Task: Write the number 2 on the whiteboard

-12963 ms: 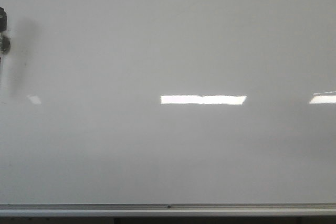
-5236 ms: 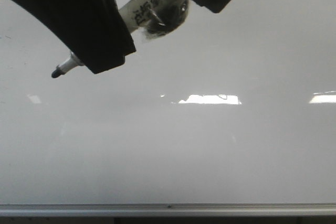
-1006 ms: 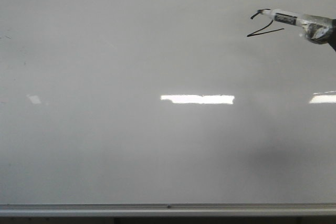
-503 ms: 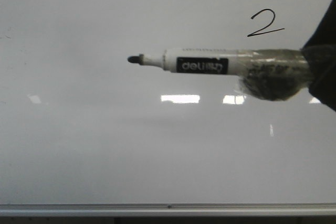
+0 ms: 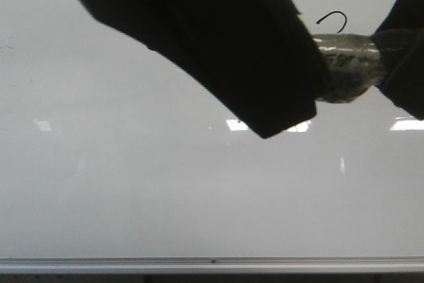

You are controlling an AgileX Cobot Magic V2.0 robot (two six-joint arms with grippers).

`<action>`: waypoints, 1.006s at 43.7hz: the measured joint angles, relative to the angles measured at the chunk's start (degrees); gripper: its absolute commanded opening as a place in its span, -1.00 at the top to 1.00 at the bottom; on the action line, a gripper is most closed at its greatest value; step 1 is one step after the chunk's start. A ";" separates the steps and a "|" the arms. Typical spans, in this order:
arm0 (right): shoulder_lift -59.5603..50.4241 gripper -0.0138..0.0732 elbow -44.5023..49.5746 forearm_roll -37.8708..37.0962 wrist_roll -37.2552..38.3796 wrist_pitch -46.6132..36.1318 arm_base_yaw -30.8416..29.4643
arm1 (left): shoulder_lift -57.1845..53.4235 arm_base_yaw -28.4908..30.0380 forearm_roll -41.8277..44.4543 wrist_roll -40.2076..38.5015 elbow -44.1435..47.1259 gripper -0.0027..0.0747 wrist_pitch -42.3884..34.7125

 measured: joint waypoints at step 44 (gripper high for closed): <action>-1.34 -0.42 -0.51 -3.42 3.72 0.12 -1.28 | 0.00 -0.21 17.83 -13.41 -2.40 0.98 6.22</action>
